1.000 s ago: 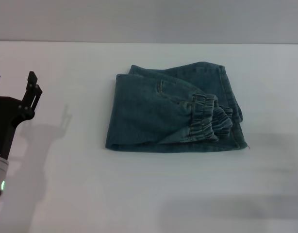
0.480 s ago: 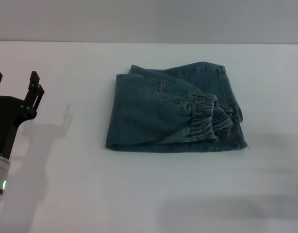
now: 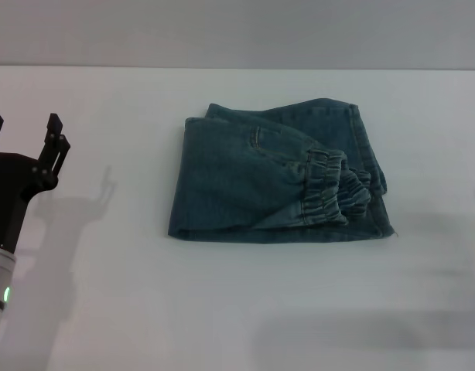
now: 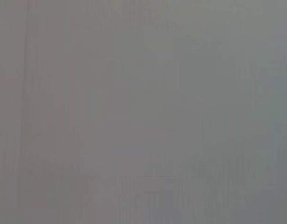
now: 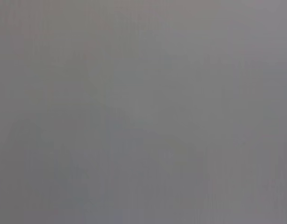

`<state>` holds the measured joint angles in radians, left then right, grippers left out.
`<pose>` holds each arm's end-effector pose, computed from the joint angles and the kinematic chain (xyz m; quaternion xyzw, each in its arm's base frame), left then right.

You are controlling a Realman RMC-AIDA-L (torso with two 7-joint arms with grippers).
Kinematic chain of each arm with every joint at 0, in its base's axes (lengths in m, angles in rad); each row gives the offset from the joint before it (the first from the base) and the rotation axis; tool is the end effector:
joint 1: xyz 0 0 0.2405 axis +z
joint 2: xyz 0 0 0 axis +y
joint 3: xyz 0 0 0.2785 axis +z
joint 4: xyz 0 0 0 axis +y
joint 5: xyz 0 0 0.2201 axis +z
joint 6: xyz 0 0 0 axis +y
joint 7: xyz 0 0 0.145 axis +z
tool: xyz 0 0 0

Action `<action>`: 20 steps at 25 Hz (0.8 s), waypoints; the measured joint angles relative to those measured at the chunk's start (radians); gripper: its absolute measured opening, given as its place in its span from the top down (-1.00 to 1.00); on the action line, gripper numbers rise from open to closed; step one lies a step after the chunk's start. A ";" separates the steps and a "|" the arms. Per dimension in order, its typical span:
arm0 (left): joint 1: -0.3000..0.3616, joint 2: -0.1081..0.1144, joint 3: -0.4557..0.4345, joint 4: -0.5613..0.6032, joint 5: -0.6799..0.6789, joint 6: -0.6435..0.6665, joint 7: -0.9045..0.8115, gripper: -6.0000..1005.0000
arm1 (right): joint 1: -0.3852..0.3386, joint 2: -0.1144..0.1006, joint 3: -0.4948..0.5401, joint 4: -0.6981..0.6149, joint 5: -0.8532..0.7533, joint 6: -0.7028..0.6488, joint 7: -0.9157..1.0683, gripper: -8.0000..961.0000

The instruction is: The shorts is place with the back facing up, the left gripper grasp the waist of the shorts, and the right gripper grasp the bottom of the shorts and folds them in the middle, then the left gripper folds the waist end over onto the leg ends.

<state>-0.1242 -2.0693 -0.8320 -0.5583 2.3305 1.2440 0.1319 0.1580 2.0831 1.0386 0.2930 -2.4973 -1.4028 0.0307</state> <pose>-0.3317 0.2740 -0.0432 -0.6592 -0.1971 -0.3282 0.6472 0.3730 0.2606 -0.0096 -0.6377 0.1789 0.3192 0.6778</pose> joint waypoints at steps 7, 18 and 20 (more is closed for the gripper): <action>0.000 0.000 -0.001 0.000 -0.001 0.000 0.000 -0.59 | 0.000 0.000 0.000 0.000 0.000 0.003 -0.002 -0.52; 0.000 0.000 0.000 0.000 0.000 -0.002 0.000 -0.59 | 0.000 0.000 0.000 0.000 0.000 0.002 -0.002 -0.52; 0.000 0.000 0.001 0.000 0.000 -0.002 0.000 -0.59 | 0.001 0.000 0.000 0.000 0.000 0.003 -0.003 -0.52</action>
